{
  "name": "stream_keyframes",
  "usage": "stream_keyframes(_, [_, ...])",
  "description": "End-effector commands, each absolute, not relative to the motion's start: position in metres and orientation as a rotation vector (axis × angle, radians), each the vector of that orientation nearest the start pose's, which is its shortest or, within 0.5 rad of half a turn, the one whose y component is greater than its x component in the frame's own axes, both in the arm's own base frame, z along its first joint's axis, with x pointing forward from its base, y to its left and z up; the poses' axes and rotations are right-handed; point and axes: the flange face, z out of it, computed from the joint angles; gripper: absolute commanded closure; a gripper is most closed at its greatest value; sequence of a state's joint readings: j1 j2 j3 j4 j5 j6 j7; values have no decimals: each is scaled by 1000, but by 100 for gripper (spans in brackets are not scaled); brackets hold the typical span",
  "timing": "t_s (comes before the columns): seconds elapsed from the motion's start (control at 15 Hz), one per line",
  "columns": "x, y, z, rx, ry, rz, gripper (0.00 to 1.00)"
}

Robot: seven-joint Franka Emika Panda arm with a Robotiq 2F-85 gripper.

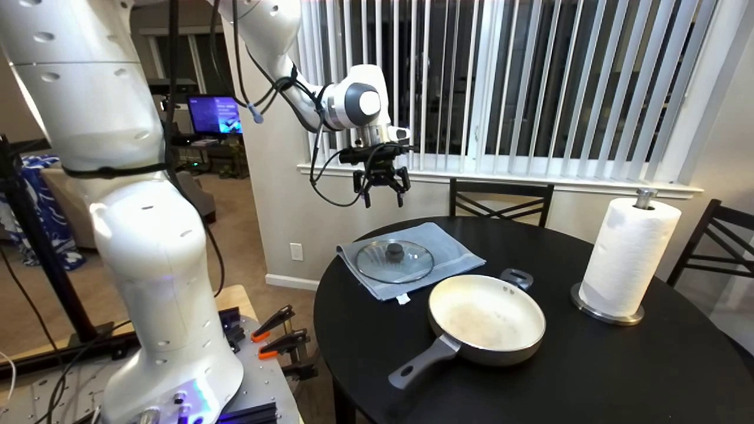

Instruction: Use the lid to cover the pot

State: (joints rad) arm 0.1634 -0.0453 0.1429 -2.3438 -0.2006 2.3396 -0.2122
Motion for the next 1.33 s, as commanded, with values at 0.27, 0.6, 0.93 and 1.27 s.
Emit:
stream_keyframes(0.27, [508,207,284,-2985,-1303,-26,0])
stream_keyframes(0.6, [559,197,261,-2952,-1225,-88,0])
stream_keyframes(0.93, [580,210,214,-2915,-1228,-91,0])
stream_keyframes(1.27, [585,222,174,-2883,-1227,-99,0])
